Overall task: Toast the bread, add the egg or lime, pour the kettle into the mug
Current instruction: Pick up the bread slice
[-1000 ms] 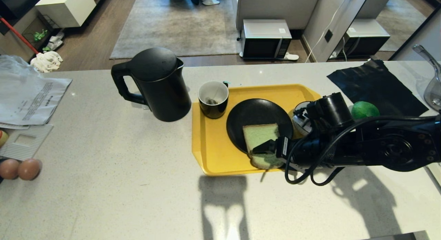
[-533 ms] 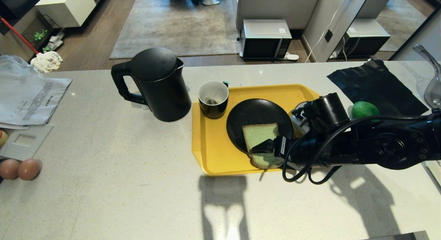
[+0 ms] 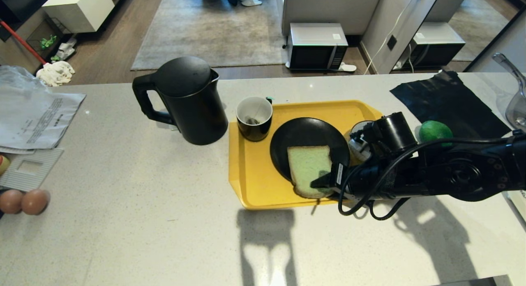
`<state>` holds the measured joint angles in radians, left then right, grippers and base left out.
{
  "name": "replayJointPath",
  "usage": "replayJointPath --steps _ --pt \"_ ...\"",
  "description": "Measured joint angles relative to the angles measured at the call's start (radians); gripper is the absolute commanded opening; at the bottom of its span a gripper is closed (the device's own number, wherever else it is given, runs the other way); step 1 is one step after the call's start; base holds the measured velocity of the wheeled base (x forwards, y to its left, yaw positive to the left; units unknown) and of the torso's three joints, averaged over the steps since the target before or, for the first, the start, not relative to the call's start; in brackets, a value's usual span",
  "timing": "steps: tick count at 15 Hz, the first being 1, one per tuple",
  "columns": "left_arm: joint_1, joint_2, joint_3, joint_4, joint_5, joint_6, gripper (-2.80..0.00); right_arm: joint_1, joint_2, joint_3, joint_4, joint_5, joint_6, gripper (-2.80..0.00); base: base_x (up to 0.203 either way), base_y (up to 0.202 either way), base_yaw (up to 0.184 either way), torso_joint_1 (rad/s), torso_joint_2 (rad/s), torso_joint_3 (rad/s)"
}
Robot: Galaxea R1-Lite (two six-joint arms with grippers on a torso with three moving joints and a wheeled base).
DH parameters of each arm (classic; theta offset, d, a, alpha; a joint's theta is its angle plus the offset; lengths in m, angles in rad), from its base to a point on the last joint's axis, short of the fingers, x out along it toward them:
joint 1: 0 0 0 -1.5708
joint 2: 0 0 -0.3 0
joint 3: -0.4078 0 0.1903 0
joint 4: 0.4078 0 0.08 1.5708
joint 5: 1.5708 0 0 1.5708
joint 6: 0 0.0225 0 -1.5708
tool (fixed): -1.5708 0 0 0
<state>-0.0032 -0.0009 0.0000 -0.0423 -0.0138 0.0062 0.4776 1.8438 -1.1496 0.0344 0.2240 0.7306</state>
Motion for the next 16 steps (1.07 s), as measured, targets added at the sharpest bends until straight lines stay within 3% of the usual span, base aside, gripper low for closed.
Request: replayJointPath --steps 10,16 --pt "0.000 0.000 0.000 0.000 0.000 0.000 -2.80 -0.081 -0.063 0.055 0.002 0.000 -0.010 -2.80 0.000 0.000 0.000 0.000 0.00 0.000" --pt "0.000 0.000 0.000 0.000 0.000 0.000 -2.80 -0.084 -0.198 0.115 0.006 0.010 -0.153 -2.80 0.000 0.000 0.000 0.000 0.00 0.000"
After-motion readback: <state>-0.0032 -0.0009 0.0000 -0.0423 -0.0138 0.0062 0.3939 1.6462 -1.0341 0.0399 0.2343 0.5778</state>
